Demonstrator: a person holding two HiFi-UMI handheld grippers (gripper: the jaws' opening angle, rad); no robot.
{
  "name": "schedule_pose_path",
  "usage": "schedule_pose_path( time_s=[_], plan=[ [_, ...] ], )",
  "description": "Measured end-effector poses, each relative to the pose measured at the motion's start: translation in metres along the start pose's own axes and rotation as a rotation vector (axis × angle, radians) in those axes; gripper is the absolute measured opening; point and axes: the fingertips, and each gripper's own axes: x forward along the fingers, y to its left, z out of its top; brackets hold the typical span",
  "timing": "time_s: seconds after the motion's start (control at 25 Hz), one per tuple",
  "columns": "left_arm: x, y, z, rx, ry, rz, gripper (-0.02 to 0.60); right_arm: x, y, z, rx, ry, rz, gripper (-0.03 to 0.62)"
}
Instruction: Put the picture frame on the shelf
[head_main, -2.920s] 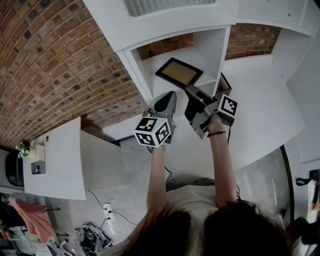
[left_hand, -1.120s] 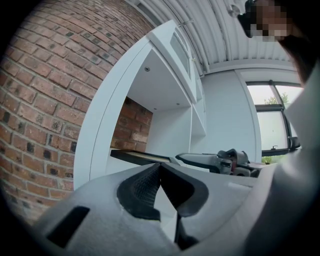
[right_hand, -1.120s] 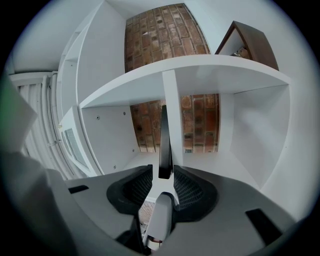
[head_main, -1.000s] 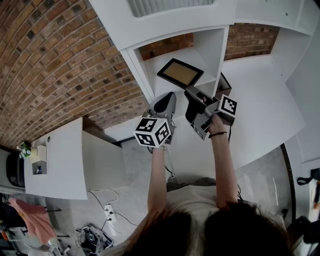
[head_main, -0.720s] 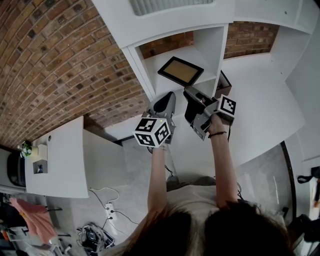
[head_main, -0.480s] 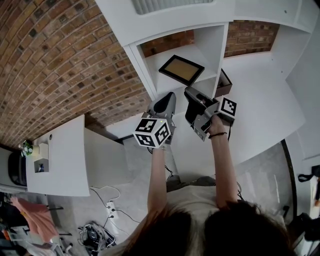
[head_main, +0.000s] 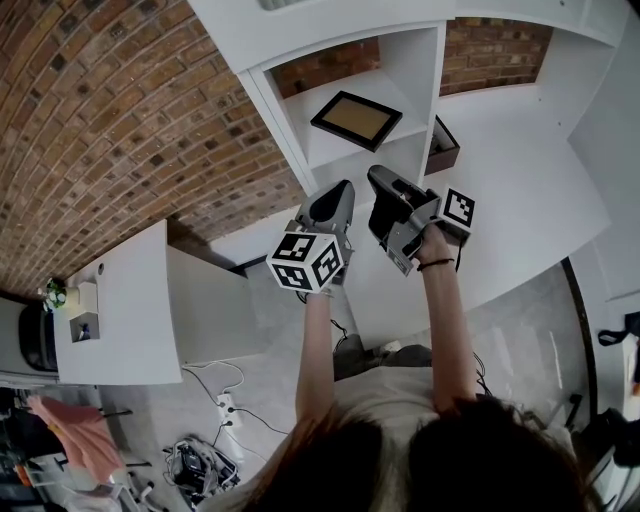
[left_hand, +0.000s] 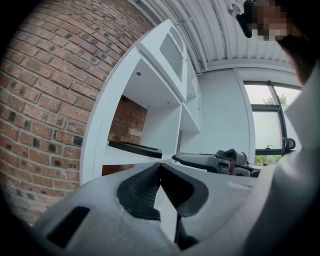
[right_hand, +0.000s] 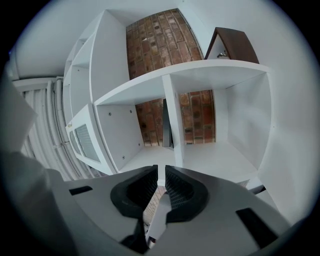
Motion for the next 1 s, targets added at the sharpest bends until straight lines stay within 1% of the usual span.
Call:
schedule_pose_path(
  time_s=[0.36,0.64,1.0],
  plan=[
    [-0.013,-0.012,-0.005,-0.006,0.004,-0.008,0.011,-0.013,0.008,-0.009,0.019,-0.026,0.035,0.029],
    [-0.021,-0.017,-0.005,-0.001,0.007,-0.012,0.011,-0.017,0.013,-0.017,0.015,-0.031,0.052,0.012],
    [-0.024,-0.019,0.000,0.006,-0.008,-0.007,0.011,-0.015,0.021,-0.020,0.003,-0.019,0.068,0.009]
  ],
)
